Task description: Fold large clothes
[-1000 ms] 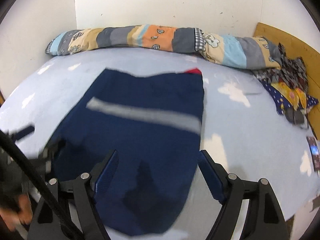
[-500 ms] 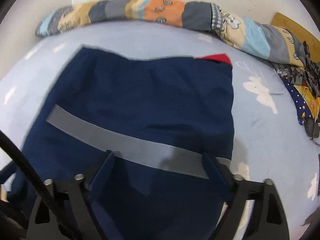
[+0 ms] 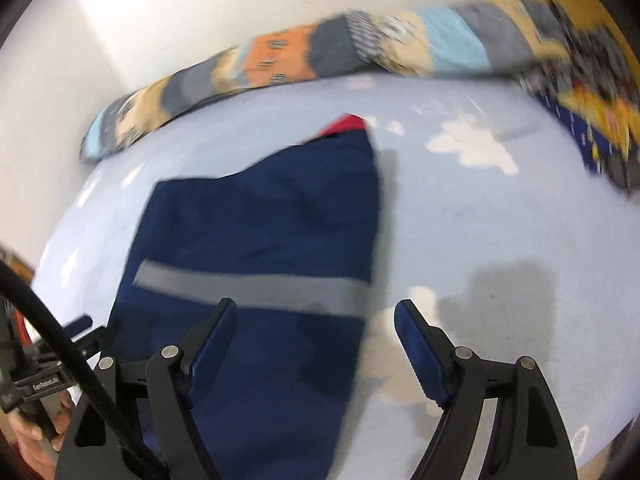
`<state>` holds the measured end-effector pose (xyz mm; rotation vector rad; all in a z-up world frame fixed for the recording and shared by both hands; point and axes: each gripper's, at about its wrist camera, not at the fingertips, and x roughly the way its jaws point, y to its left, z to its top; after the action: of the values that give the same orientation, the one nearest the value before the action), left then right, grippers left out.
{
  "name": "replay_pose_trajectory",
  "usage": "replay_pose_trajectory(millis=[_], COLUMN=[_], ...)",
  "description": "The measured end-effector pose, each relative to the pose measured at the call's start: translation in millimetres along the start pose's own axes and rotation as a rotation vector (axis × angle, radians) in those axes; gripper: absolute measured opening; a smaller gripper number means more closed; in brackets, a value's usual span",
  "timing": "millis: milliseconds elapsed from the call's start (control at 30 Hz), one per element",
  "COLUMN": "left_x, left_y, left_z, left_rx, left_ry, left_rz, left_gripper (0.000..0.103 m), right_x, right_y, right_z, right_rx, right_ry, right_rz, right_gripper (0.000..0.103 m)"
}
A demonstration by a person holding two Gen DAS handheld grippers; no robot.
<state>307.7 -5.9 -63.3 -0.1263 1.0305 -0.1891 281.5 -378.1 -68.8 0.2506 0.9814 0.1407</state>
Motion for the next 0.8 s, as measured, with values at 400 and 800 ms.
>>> replay_pose_trajectory(millis=[400,800], left_x=[-40,-83], left_y=[-29,-44], left_z=[-18,-53], left_rx=[0.120,0.191], left_ry=[-0.207,-0.287], left_rz=[0.126,0.365], left_gripper=[0.103,0.103], right_x=[-12,-58], right_y=[39,95], right_z=[-13,-71], right_rx=[-0.040,-0.255], right_ry=[-0.059,-0.224], right_rz=[0.004,-0.178], right_gripper=[0.084,0.087])
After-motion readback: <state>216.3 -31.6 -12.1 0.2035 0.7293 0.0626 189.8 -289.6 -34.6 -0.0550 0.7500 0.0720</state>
